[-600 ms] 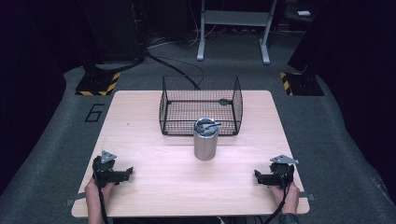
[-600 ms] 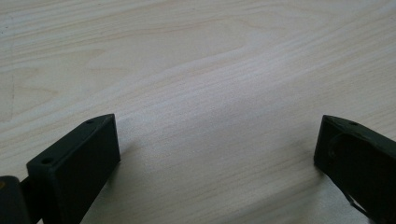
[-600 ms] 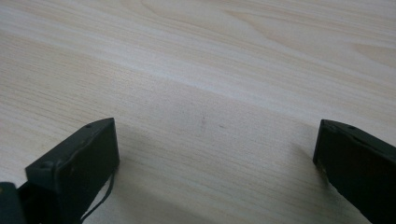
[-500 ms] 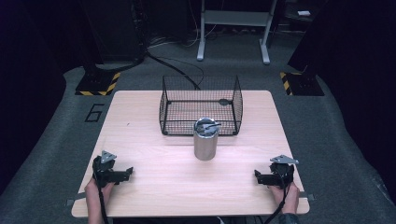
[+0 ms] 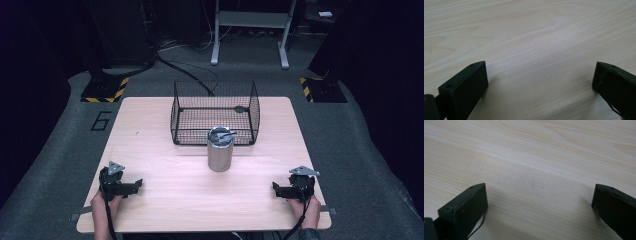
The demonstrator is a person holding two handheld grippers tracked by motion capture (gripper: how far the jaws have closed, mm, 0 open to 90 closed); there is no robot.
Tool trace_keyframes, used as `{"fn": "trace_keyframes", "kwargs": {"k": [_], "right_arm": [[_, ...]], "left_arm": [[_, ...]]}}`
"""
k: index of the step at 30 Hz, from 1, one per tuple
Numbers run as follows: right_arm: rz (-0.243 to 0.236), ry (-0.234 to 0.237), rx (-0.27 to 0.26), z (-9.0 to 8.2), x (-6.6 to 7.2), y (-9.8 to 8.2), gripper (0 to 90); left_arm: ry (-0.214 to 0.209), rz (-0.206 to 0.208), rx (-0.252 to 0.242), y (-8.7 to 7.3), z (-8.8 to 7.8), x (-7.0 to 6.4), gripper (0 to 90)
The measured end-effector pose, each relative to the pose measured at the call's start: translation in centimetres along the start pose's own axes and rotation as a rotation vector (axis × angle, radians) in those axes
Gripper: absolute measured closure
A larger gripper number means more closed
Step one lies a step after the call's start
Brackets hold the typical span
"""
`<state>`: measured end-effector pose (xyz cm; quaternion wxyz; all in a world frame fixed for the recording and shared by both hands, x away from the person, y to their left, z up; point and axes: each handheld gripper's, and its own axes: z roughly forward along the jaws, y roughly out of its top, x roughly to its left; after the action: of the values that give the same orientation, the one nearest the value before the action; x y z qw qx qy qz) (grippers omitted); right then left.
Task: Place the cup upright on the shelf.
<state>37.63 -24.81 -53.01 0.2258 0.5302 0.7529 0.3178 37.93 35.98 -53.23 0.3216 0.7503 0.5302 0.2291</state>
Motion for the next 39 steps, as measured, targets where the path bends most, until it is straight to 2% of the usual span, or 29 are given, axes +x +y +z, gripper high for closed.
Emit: {"fn": "trace_keyframes", "kwargs": {"k": [12, 17, 20, 24, 29, 39], "right_arm": [[0.01, -0.01, 0.007, 0.0, 0.2, 0.4, 0.0], [0.034, 0.028, -0.009, -0.5, 0.7, 1.0, 0.0], [0.01, 0.031, -0.026, -0.9, 1.5, 1.6, 0.0], [-0.025, 0.06, -0.042, -1.7, 2.8, 2.8, 0.0], [-0.031, 0.084, -0.055, -2.3, 3.8, 3.5, 0.0], [-0.086, 0.125, -0.087, -3.2, 5.7, 5.1, 0.0]], "left_arm": [[0.001, -0.001, -0.002, 0.0, 0.0, 0.0, 0.3], [-0.003, 0.001, 0.002, 0.0, 0.0, 0.0, 0.3], [-0.006, 0.001, 0.006, 0.0, -0.1, 0.0, 0.3], [0.001, 0.0, -0.003, 0.0, 0.0, 0.0, 0.3], [0.002, 0.001, -0.003, 0.0, 0.0, 0.0, 0.3], [0.001, 0.0, -0.003, 0.0, 0.0, 0.0, 0.3]]}}
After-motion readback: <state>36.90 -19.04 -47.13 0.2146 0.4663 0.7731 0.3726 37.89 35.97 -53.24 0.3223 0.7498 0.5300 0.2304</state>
